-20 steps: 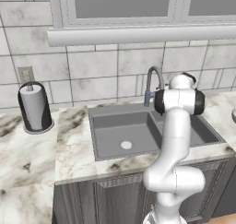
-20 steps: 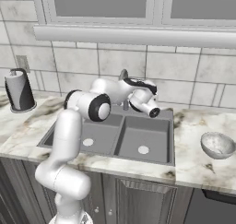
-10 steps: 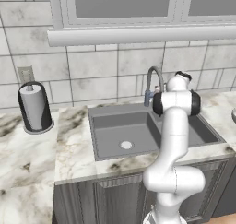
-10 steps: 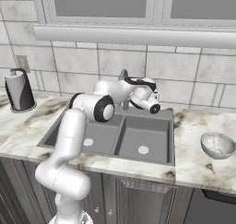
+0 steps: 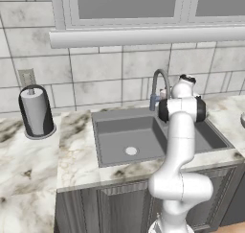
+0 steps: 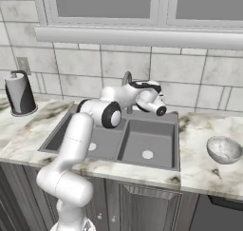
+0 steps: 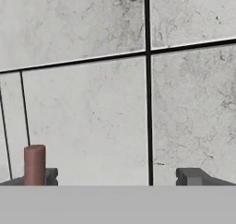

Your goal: Rinse each bowl for a few seconds and place them down in the sink or on the counter.

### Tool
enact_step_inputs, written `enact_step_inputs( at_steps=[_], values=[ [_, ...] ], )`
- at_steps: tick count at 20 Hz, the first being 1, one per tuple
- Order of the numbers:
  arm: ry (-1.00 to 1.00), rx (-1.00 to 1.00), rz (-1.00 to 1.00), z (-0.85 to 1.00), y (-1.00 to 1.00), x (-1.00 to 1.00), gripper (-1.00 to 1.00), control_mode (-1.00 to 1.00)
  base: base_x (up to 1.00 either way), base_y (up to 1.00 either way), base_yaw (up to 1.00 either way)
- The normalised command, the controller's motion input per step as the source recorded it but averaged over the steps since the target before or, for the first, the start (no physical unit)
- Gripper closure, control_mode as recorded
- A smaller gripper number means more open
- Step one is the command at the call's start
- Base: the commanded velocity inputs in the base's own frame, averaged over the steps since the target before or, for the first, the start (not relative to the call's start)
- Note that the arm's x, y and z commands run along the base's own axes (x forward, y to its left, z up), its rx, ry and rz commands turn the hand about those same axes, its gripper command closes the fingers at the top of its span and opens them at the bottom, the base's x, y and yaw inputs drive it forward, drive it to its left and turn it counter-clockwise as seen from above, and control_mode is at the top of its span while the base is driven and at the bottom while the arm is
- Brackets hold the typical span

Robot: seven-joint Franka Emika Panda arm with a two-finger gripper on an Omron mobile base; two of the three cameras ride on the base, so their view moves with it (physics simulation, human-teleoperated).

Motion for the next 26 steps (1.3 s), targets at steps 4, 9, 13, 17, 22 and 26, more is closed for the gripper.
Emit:
enact_step_inputs(
  at_steps=[4,9,13,17,22,26],
  values=[
    [0.01,0.01,0.0,-0.1,-0.05,0.34,-1.0,-1.0,0.0,0.0,0.0],
    [0.03,0.01,0.0,-0.18,-0.04,0.32,1.0,-1.0,0.0,0.0,0.0],
    [0.03,0.03,0.0,-0.19,-0.19,0.11,1.0,-1.0,0.0,0.0,0.0],
    [0.01,0.06,0.0,-0.15,-0.37,0.0,1.0,-1.0,0.0,0.0,0.0],
    [0.04,0.08,0.0,-0.24,-0.44,-0.04,1.0,-1.0,0.0,0.0,0.0],
    [0.07,0.08,0.0,-0.37,-0.38,-0.06,1.0,-1.0,0.0,0.0,0.0]
  ],
)
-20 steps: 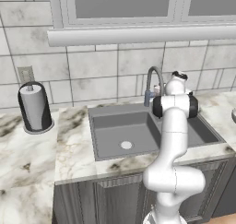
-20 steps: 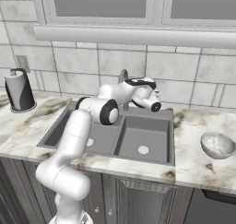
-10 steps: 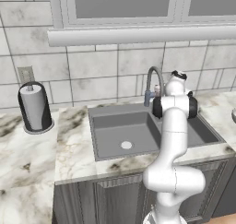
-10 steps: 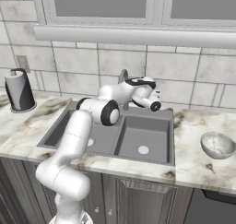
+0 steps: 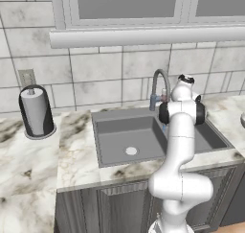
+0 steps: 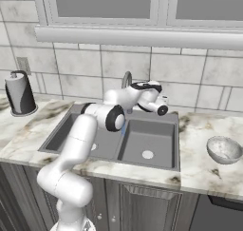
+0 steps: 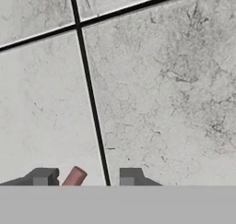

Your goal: Rinse each bowl for a few seconds and place them down in the sink or on the counter.

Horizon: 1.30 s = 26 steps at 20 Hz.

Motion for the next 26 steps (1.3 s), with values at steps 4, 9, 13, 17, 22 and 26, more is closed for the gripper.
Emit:
enact_step_inputs(
  at_steps=[4,9,13,17,22,26],
  values=[
    [-0.02,0.04,0.0,0.24,-0.25,-0.03,1.0,-1.0,0.0,0.0,0.0],
    [-0.02,0.03,0.0,0.45,-0.21,-0.09,1.0,-1.0,0.0,0.0,0.0],
    [-0.03,0.04,0.0,0.42,-0.21,-0.13,1.0,-1.0,0.0,0.0,0.0],
    [-0.01,0.06,0.0,0.31,-0.25,-0.23,1.0,-1.0,0.0,0.0,0.0],
    [0.02,0.07,-0.01,0.32,-0.26,-0.28,1.0,-1.0,0.0,0.0,0.0],
    [0.05,0.06,-0.03,0.36,-0.17,-0.3,-1.0,-1.0,0.0,0.0,0.0]
  ],
)
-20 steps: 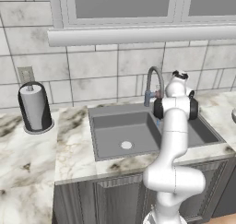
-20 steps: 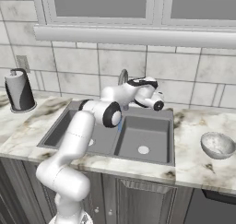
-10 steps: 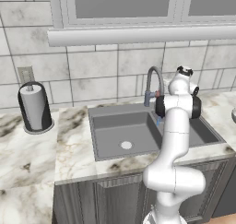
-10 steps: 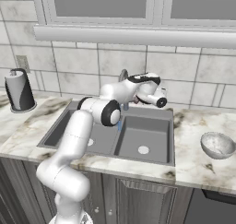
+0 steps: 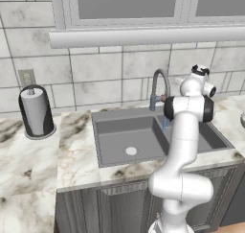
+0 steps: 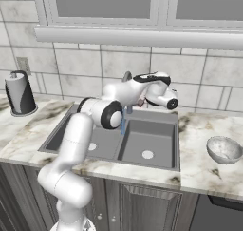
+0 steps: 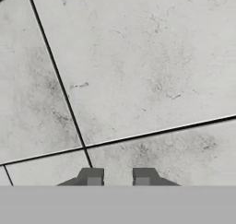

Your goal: Rinse each bowl for a few seconds and place them down in the sink or on the counter.

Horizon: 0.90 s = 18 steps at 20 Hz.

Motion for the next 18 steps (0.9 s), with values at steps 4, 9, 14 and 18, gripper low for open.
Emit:
enact_step_inputs(
  at_steps=[4,9,14,18],
  values=[
    [0.08,0.08,-0.03,0.37,-0.2,-0.31,-1.0,-1.0,0.0,0.0,0.0],
    [0.08,0.1,-0.04,0.31,-0.26,-0.39,-1.0,-1.0,0.0,0.0,0.0],
    [0.09,0.09,-0.04,0.2,-0.2,-0.43,-1.0,-1.0,0.0,0.0,0.0],
    [0.14,0.09,-0.05,0.16,-0.06,-0.32,-1.0,-1.0,0.0,0.0,0.0]
  ],
)
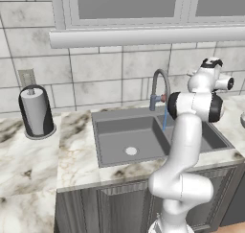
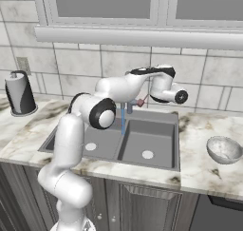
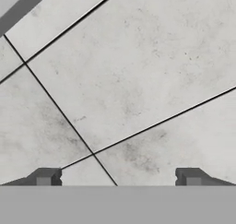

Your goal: Rinse each bowl for a few seconds and place them down in the sink or on the counter.

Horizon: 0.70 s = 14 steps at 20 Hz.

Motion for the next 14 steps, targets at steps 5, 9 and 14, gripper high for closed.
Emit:
enact_step_inputs(
  at_steps=[5,9,14],
  values=[
    [0.13,0.09,-0.05,0.19,-0.05,-0.3,-1.0,-1.0,0.0,0.0,0.0],
    [0.13,0.09,-0.05,0.21,-0.07,-0.3,-1.0,-1.0,0.0,0.0,0.0],
    [0.13,0.08,-0.05,0.21,-0.1,-0.29,-1.0,-1.0,0.0,0.0,0.0]
  ],
)
